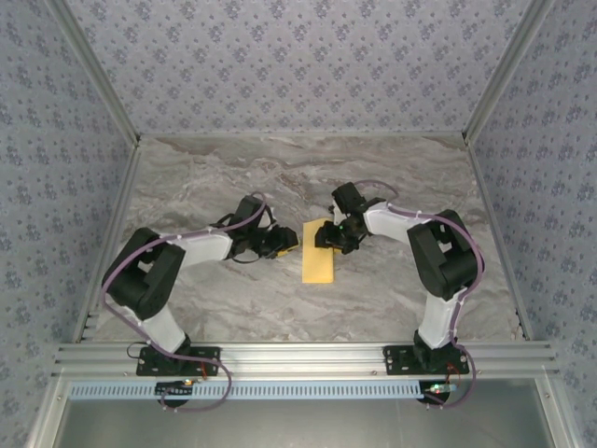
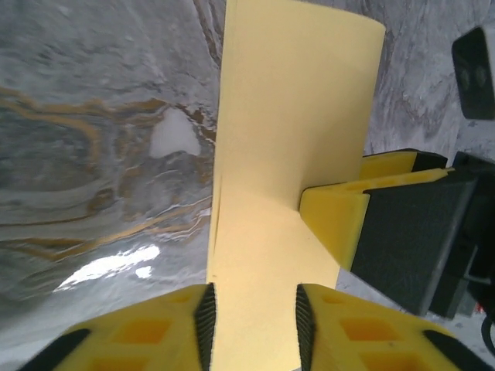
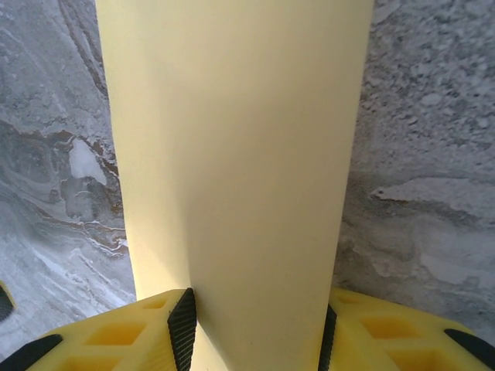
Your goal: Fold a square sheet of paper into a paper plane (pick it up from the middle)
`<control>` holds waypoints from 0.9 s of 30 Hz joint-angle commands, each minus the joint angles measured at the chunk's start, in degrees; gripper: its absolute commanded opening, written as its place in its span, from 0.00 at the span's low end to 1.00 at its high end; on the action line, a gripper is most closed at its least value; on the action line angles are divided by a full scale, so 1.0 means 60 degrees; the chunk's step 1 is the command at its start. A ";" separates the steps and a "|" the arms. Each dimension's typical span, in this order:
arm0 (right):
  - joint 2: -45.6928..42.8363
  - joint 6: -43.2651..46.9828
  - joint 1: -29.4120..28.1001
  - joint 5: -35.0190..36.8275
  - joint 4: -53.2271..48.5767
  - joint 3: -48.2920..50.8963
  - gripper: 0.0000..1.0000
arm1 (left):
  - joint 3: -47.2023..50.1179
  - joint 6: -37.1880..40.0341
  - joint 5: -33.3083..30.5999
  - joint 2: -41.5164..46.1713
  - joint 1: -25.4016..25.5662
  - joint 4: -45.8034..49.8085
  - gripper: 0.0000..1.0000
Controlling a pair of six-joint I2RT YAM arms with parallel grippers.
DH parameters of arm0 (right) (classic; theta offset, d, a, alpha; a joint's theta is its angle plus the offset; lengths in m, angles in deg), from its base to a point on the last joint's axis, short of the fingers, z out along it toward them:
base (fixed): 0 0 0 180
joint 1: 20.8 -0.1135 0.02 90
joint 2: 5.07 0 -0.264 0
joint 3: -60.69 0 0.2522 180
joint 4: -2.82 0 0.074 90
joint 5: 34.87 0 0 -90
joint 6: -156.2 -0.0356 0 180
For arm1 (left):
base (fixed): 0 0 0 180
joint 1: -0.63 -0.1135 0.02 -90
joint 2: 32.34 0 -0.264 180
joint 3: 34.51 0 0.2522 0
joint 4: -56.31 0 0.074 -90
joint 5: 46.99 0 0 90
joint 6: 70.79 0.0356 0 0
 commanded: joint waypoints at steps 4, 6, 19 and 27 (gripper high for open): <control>0.0625 -0.0087 -0.0205 0.0920 -0.0914 -0.0200 0.46 | -0.0985 -0.0101 0.0240 -0.0961 0.0423 -0.0314 0.17; 0.0665 -0.0084 -0.0225 0.0950 -0.0955 -0.0213 0.46 | -0.1169 -0.0057 0.0161 -0.1242 0.0474 -0.0152 0.10; 0.0195 -0.0142 -0.0222 0.0682 -0.1058 -0.0394 0.46 | -0.1688 0.0361 -0.0191 -0.2127 0.0570 0.1123 0.00; -0.0436 -0.0263 0.0082 0.0527 -0.1315 -0.0192 0.50 | -0.1587 0.0436 -0.0417 -0.2173 0.0575 0.1478 0.00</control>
